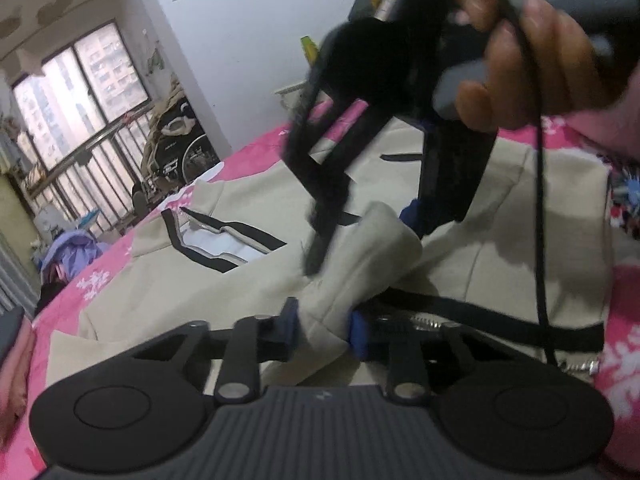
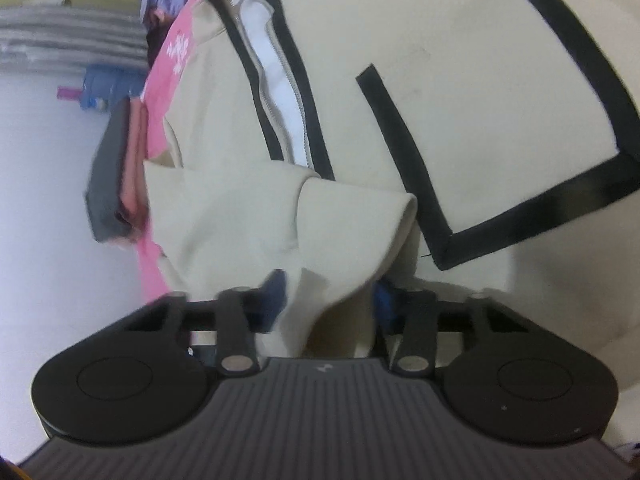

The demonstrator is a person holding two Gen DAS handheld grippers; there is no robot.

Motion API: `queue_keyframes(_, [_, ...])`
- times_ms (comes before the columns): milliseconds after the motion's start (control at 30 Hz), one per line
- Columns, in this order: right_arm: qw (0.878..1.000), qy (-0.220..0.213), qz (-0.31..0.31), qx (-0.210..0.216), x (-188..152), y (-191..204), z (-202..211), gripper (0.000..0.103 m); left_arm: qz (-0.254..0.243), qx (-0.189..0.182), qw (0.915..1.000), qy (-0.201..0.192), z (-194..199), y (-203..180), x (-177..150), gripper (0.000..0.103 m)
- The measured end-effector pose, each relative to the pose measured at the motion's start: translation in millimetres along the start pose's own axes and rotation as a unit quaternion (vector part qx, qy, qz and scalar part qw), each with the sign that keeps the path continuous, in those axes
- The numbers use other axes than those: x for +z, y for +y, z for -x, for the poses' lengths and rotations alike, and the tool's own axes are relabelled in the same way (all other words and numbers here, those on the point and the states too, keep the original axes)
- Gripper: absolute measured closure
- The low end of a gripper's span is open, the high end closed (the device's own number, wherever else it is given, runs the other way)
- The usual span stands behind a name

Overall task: Fold clothes
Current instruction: 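Carry the sleeve cuff across the sweatshirt front with the left tool and release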

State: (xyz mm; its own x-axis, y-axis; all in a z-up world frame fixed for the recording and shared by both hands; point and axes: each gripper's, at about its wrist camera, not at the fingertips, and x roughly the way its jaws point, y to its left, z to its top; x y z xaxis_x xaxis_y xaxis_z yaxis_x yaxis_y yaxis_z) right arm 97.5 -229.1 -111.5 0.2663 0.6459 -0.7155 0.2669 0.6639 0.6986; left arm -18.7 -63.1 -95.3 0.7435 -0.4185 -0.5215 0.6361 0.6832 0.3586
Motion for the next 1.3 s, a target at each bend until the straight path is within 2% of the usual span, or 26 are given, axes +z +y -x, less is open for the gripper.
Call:
queue_keyframes(33, [1.000, -0.004, 0.009, 0.002, -2, 2, 5, 0.082, 0.004, -0.002, 1.0000, -0.002, 2, 1, 2, 0.079])
queue_keyframes(67, [1.000, -0.008, 0.019, 0.004, -4, 3, 9, 0.089, 0.009, -0.005, 0.9999, -0.004, 4, 1, 4, 0.079])
queue_keyframes(133, [0.999, -0.016, 0.038, 0.008, -7, 6, 19, 0.091, 0.017, -0.010, 0.9998, -0.008, 7, 3, 8, 0.080])
queue_keyframes(233, [0.997, -0.028, 0.071, 0.007, -14, 13, 39, 0.093, 0.030, -0.017, 0.9993, -0.014, 12, 5, 13, 0.080])
queue_keyframes(333, [0.995, -0.029, 0.097, -0.013, -22, 15, 64, 0.093, 0.042, -0.025, 0.9986, -0.020, 18, 7, 19, 0.080])
queue_keyframes(533, [0.992, -0.037, 0.107, -0.057, -30, 1, 84, 0.093, 0.025, -0.078, 0.9960, -0.035, 17, -19, 33, 0.080])
queue_keyframes(733, [0.987, -0.046, 0.116, -0.102, -37, -13, 104, 0.093, 0.022, -0.107, 0.9936, -0.028, 8, -38, 39, 0.080])
queue_keyframes(900, [0.984, -0.036, 0.121, -0.128, -41, -25, 86, 0.092, 0.010, -0.123, 0.9924, -0.002, -5, -53, 32, 0.078])
queue_keyframes(1000, [0.981, -0.030, 0.125, -0.144, -43, -31, 74, 0.088, -0.008, -0.126, 0.9918, 0.019, -12, -62, 24, 0.074])
queue_keyframes(1033, [0.980, -0.028, 0.126, -0.149, -44, -34, 70, 0.083, -0.008, -0.128, 0.9915, 0.023, -12, -62, 23, 0.073])
queue_keyframes(1100, [0.978, -0.024, 0.128, -0.162, -44, -35, 71, 0.071, -0.001, -0.130, 0.9911, 0.029, -7, -55, 21, 0.070])
queue_keyframes(1167, [0.975, -0.019, 0.133, -0.179, -45, -35, 73, 0.048, 0.011, -0.131, 0.9908, 0.032, 1, -43, 20, 0.064])
queue_keyframes(1200, [0.972, -0.013, 0.139, -0.191, -44, -35, 76, 0.047, 0.017, -0.132, 0.9906, 0.033, 5, -37, 19, 0.060])
queue_keyframes(1300, [0.958, 0.011, 0.164, -0.236, -44, -28, 88, 0.046, 0.043, -0.122, 0.9909, 0.038, 18, -12, 16, 0.060])
